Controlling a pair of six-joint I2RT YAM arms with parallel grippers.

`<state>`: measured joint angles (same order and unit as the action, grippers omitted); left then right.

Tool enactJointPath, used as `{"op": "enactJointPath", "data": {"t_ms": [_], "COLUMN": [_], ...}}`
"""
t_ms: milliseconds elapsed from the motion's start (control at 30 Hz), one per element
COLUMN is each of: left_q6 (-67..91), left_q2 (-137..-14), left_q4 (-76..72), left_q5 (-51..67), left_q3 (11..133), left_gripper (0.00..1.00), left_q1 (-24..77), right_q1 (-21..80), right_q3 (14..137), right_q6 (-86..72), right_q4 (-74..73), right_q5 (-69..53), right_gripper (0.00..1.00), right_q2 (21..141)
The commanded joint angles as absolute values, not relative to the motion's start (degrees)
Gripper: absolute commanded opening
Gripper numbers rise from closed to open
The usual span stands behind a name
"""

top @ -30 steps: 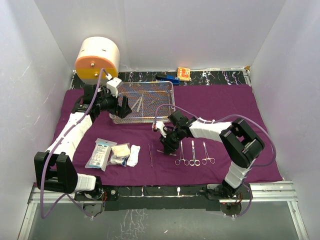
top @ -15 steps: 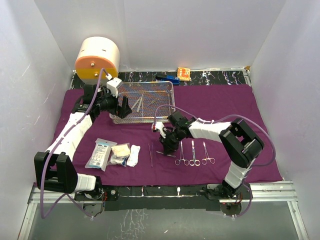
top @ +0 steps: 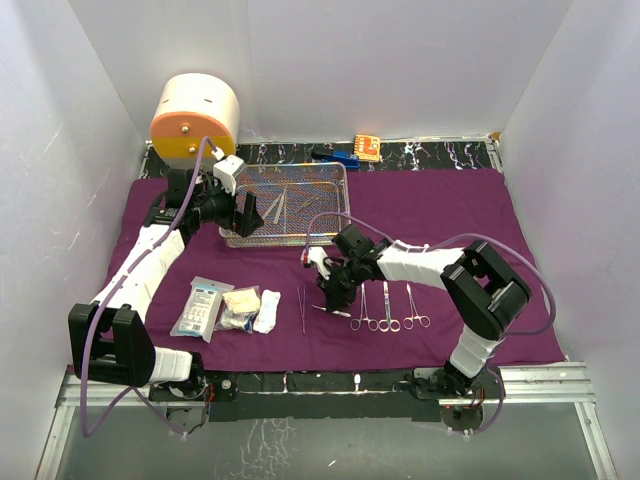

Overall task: Open and lay out the surgical kit
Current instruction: Adjust the medical item in the surgical kit, then pick up the medical item from the surgical kit.

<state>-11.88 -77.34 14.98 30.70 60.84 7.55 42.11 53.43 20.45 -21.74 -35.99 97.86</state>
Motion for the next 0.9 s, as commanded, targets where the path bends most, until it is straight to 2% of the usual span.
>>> {"op": "enactJointPath", "data": {"t_ms": [0, 333, 867], "left_q6": [-12.4, -12.5, -12.3], "left_q2": [-75.0, -75.3, -76.0], "left_q4": [14.6, 14.5, 14.1], "left_q5": [32.1, 32.3, 32.1], "left_q3": [60.1, 60.1, 59.9], "left_gripper": [0.98, 0.98, 0.98], "left_q1": [7.1, 7.1, 7.1], "right_q1": [43.3, 45.8, 49.3], "right_q3": [52.6, 51.4, 49.7], "right_q6": [19.5, 17.8, 12.0], "right_q4": [-19.2, -17.6, -11.2], "right_q5": [-34.4, -30.3, -11.2], "right_gripper": [0.0, 0.0, 0.0], "right_q2": [95.1, 92.5, 88.9]}}
